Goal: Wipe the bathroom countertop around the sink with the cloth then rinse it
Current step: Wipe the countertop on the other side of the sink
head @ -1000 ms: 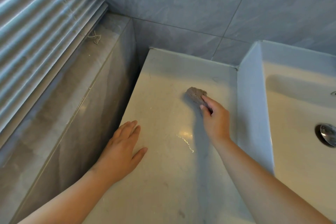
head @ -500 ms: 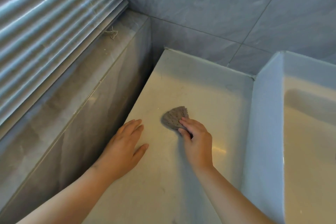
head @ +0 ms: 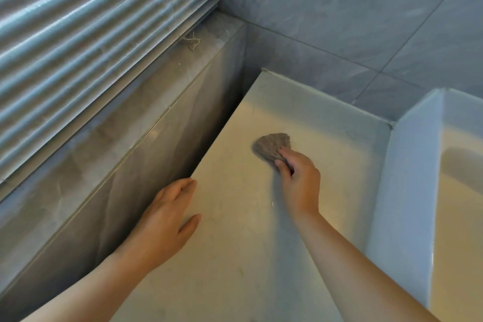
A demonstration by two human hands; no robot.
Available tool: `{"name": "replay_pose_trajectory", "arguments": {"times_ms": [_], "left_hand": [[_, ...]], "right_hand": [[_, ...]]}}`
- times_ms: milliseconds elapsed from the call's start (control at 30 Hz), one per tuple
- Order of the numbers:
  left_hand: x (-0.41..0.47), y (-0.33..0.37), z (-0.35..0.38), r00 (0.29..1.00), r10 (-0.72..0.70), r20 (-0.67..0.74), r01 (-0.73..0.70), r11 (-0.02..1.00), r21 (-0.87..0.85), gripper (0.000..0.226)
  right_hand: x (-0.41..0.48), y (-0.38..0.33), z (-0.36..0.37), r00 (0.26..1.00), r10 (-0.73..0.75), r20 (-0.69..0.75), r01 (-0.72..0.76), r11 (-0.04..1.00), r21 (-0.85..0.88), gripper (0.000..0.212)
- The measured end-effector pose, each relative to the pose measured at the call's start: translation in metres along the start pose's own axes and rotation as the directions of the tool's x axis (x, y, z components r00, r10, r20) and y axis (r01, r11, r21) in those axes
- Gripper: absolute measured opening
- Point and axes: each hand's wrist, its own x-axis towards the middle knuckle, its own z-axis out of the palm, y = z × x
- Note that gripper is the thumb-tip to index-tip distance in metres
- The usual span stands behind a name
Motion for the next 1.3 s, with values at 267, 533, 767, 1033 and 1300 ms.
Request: {"name": "replay_pose_trajectory", "arguments": {"times_ms": [267,533,767,1033,1300], "left_hand": [[0.004,0.004,-0.002,0.979,-0.201,-0.038,0.192,0.967,-0.168,0.062],[0.0,-0.003,-0.003,0.963,-0.248,0.108,0.264,0.95,-0.169,0.068],[0.003,-0.002,-0.008,0.961,-0.245,0.128,0.266,0.946,-0.185,0.064],[0.001,-0.006,-0.011,0.954,-0.262,0.149,0.292,0.927,-0.238,0.062],[-0.019,-0.021,-0.005,0.904,-0.4,0.148,0.427,0.833,-0.353,0.05]], "right_hand": [[-0.052,-0.018,0.019,0.996,-0.07,0.052,0.069,0.997,0.03,0.026],[-0.013,-0.037,0.003,0.995,0.091,-0.041,-0.084,0.986,0.146,0.025],[0.046,-0.032,0.022,0.999,0.04,0.005,-0.04,0.995,-0.087,0.026],[0.015,-0.038,0.052,0.993,-0.082,0.086,0.087,0.995,-0.055,0.025],[-0.028,-0.048,0.057,0.973,-0.161,0.167,0.165,0.986,-0.011,0.024]]}}
